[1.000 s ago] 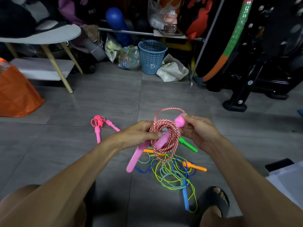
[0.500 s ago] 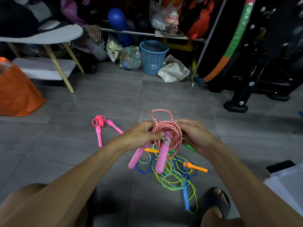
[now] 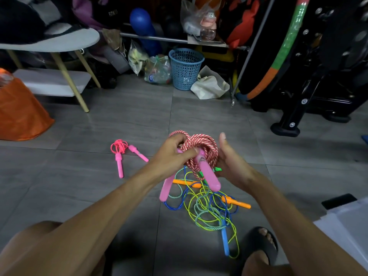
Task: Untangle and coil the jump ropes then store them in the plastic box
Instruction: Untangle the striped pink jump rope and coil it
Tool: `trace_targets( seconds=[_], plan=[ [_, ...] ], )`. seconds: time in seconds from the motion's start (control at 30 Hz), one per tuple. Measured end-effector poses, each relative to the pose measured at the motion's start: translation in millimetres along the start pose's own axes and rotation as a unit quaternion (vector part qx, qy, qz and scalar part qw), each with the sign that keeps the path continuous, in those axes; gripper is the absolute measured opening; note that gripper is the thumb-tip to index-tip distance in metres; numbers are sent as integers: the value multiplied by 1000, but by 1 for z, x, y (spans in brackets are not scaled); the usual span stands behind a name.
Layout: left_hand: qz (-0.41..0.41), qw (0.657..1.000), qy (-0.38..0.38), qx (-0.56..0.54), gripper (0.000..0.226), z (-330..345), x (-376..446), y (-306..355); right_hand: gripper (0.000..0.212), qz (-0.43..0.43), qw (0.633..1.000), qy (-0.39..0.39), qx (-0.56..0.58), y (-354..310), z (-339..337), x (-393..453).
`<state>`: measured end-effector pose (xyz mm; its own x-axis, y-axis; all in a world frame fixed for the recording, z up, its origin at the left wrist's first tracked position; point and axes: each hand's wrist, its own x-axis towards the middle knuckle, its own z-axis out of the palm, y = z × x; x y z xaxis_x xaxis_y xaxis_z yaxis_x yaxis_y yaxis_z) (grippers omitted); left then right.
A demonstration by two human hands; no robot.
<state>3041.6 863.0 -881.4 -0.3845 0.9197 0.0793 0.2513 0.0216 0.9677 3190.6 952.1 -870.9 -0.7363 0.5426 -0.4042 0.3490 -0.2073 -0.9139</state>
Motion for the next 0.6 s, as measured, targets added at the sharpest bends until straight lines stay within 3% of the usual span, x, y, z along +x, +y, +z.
trace_targets(
  seconds=[0.1,0.13,0.2,0.27,0.33,0.43,0.53,0.6],
  plan=[
    [-23,996,73,42,16,-3,7,-8,42,-84,974,207,-35,-5,3,2],
    [-27,993,88,69,12,-4,8,-11,34,-113,965,232,-49,-5,4,1],
    [-29,989,102,106,11,-4,9,-15,28,-136,966,191,-109,-3,8,-1],
    [-40,989,97,104,17,-3,10,-17,25,-143,947,132,-255,3,13,-1],
    [-61,989,84,101,16,-3,12,-19,23,-189,886,132,-403,8,12,0],
    [-139,987,76,35,16,-6,14,-19,28,-210,801,160,-537,7,3,-2],
    [-185,974,103,82,21,-5,15,-22,32,-241,689,204,-652,10,-4,-4],
    [-211,962,151,81,21,-10,18,-26,31,-230,676,233,-660,9,-9,-7]
  ],
)
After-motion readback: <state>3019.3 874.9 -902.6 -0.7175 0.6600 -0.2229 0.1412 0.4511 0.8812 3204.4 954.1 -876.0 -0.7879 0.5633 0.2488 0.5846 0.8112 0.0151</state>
